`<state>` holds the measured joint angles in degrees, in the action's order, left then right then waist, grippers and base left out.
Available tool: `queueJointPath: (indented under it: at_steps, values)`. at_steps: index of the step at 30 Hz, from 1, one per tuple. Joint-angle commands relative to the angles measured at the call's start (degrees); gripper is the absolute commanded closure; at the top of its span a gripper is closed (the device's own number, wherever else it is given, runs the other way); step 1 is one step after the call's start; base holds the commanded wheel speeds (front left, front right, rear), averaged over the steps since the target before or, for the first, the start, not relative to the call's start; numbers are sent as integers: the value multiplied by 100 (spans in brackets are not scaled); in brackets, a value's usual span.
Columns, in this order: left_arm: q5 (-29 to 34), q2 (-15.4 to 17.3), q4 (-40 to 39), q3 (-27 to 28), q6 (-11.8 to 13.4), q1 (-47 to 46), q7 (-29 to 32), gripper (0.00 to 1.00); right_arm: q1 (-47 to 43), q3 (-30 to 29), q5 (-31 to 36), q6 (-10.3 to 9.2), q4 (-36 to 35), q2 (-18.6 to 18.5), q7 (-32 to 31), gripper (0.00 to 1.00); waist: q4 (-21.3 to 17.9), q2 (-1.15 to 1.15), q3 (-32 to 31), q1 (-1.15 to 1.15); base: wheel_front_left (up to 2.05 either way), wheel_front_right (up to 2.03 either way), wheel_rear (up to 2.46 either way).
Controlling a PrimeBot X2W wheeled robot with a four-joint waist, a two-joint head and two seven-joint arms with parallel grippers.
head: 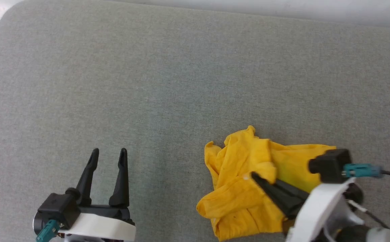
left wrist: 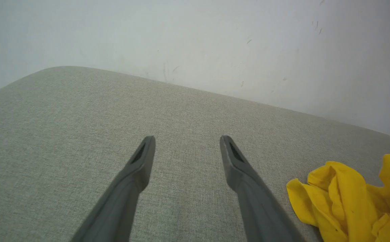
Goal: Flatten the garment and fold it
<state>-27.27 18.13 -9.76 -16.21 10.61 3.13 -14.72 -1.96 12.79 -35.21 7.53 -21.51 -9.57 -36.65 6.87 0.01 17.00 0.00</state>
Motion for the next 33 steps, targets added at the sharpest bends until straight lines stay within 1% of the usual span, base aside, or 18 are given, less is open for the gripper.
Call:
queueJointPath:
  at_steps: [1, 5, 10, 16, 17, 18, 19, 20, 21, 23, 27, 30, 33]
  values:
    - [-25, -40, 31, -6, -35, -98, -28, 0, 111, 83, 37, -4, -21, 47, -14, 100, 28, -1, -9, 0, 0, 0, 0]
    - [-44, -74, 79, -37, -70, -109, -28, 0, 319, 477, 137, -4, 128, 212, -10, 100, 85, -1, -10, 0, 0, 0, 0]
    - [-53, -120, 131, -77, -119, -152, -28, 0, 574, 778, 359, -4, 494, 338, 85, 100, 174, -1, 20, 0, 0, 0, 0]
    - [-56, -179, 181, -80, -159, -205, -28, 0, 727, 751, 772, -4, 1177, 478, 104, 100, 249, -1, 100, 0, 0, 0, 0]
    - [-57, -194, 191, -78, -165, -215, -28, 0, 749, 747, 837, -4, 1310, 502, 92, 75, 254, -1, 117, 0, 0, 0, 0]
    - [-59, -211, 201, -80, -174, -228, -28, 0, 781, 755, 907, -4, 1431, 522, 92, 66, 261, -1, 138, 0, 0, 0, 0]
    - [-60, -227, 216, -86, -188, -245, -28, 0, 820, 768, 985, -4, 1547, 537, 103, 51, 266, -1, 157, 0, 0, 0, 0]
    - [-63, -242, 236, -95, -204, -263, -28, 0, 860, 776, 1068, -4, 1664, 550, 119, 19, 268, -1, 171, 0, 0, 0, 0]
    - [-63, -257, 254, -101, -217, -283, -28, 0, 910, 803, 1167, -4, 1765, 556, 140, 0, 269, -1, 182, 0, 0, 0, 0]
    - [-56, -283, 285, -104, -238, -318, -28, 0, 994, 840, 1280, -4, 1895, 573, 218, 0, 261, -1, 196, 0, 0, 0, 0]
    - [-49, -309, 333, -66, -261, -332, -28, 0, 1082, 865, 1128, -4, 1803, 615, 295, 0, 198, -1, 169, 0, 0, 0, 0]
    - [-59, -311, 349, -31, -268, -289, -28, 0, 1024, 736, 912, -4, 1419, 624, 200, 0, 128, -1, 120, 0, 0, 0, 0]
    - [-75, -309, 335, -3, -270, -238, -28, 0, 867, 323, 863, -4, 866, 523, 114, 0, 56, -1, 87, 0, 0, 0, 0]
